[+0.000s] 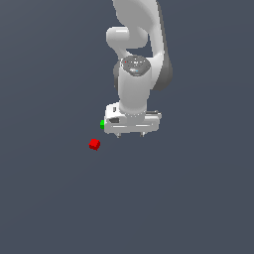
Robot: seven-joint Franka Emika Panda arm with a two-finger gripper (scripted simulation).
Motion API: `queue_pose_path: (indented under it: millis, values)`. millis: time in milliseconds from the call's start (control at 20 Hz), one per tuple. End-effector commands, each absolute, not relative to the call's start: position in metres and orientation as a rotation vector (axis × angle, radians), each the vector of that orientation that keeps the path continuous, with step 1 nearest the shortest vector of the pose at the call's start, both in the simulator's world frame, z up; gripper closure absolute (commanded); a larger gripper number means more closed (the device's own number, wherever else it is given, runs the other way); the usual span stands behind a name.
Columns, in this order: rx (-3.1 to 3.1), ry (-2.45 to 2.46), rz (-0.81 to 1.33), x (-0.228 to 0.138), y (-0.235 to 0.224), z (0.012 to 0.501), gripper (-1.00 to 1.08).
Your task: Stack the red cube on top of the green cube.
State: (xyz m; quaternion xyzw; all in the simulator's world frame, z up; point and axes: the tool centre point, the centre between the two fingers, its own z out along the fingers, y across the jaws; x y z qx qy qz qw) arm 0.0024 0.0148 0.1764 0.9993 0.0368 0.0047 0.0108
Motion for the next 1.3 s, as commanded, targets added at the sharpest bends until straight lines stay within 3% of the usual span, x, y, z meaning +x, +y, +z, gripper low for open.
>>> queue_pose_path:
  millis: [0, 300, 900, 1250]
  values:
    - [3.118, 0.115, 0.015, 0.002, 0.015, 0.176, -0.92]
    - [3.121, 0.044, 0.013, 0.001, -0.007, 0.165, -0.92]
    - [3.107, -0.415, 0.003, -0.033, -0.142, 0.089, -0.92]
    - [3.095, -0.531, 0.000, -0.047, -0.173, 0.069, -0.92]
